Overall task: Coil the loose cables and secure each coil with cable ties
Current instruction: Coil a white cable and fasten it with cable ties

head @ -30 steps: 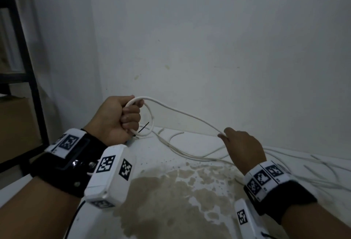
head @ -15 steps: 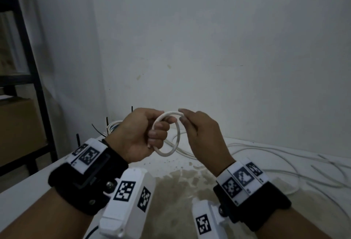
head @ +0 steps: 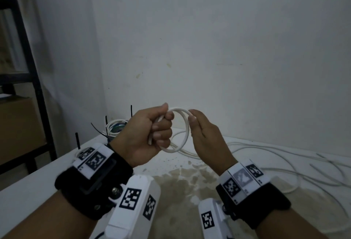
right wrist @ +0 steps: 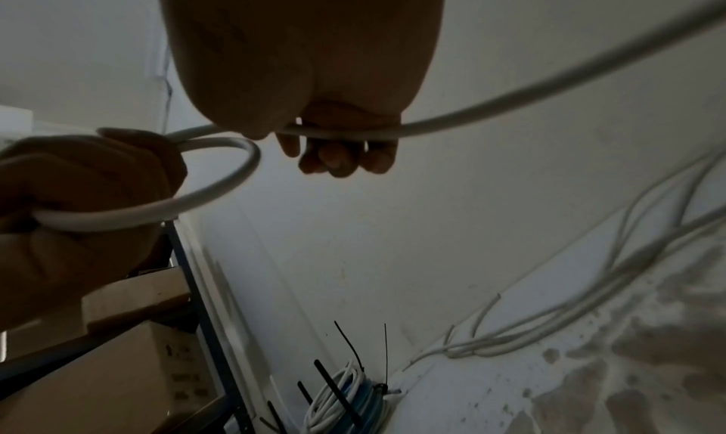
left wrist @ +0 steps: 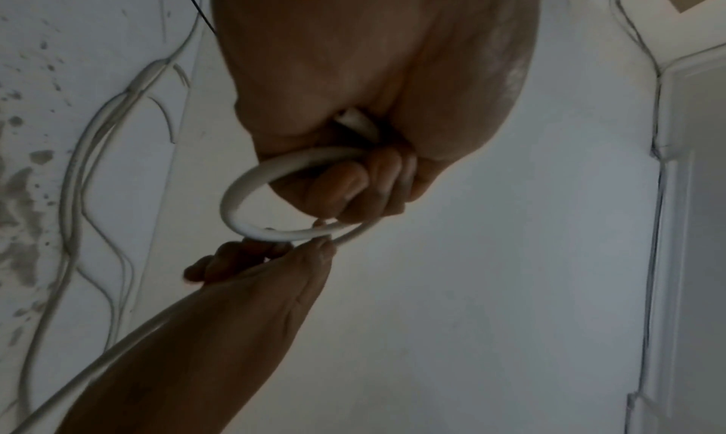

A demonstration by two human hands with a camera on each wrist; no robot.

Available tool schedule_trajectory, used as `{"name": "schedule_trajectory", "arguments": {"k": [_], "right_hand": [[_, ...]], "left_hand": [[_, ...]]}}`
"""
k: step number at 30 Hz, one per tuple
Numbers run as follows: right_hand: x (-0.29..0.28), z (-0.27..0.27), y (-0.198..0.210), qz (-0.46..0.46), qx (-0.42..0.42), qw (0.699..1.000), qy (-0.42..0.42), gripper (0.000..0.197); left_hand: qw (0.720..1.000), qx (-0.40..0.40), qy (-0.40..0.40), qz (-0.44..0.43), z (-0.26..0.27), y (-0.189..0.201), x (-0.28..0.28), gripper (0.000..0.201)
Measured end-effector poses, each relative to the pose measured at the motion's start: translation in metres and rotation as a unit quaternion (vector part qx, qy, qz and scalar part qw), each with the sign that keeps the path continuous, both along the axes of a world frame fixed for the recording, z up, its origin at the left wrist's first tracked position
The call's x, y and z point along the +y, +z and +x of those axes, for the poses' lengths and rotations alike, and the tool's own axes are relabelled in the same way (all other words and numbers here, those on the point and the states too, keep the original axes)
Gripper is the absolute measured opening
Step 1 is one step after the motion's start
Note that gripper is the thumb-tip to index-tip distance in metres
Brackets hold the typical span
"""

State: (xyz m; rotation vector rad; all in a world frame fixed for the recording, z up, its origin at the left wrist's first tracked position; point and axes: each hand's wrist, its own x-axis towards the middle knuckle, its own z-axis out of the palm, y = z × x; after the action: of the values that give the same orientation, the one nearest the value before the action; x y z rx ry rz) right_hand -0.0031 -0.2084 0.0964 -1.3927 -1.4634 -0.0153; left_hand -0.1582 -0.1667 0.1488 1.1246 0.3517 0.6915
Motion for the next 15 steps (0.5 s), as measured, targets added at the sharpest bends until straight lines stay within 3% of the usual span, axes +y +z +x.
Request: {"name": "schedule_trajectory", "arguments": {"k": [2, 4, 11, 15], "right_hand": [[-0.002, 0.0, -0.001, 0.031, 0.024, 0.999, -0.013, 0.014], [-0.005, -0.002, 0.004, 0.061, 0.044, 0.997, 0.004, 0.011], [-0.005, -0.004, 0.014, 0.022, 0.082, 0.996, 0.04, 0.034], [-0.01, 0.002, 0.003, 0.008, 0.045, 0.999, -0.02, 0.044]], "left_hand": [[1.0, -0.003, 0.003, 0.002, -0.001, 0.001, 0.003, 0.032], [1.0, 0.009, 0.014, 0.02, 0.0, -0.001, 0.002, 0.037], [0.997, -0.044, 0.065, 0.008, 0.016, -0.009, -0.009, 0.048], [0.992, -0.113, 0.058, -0.023, 0.017, -0.002, -0.008, 0.045]]}}
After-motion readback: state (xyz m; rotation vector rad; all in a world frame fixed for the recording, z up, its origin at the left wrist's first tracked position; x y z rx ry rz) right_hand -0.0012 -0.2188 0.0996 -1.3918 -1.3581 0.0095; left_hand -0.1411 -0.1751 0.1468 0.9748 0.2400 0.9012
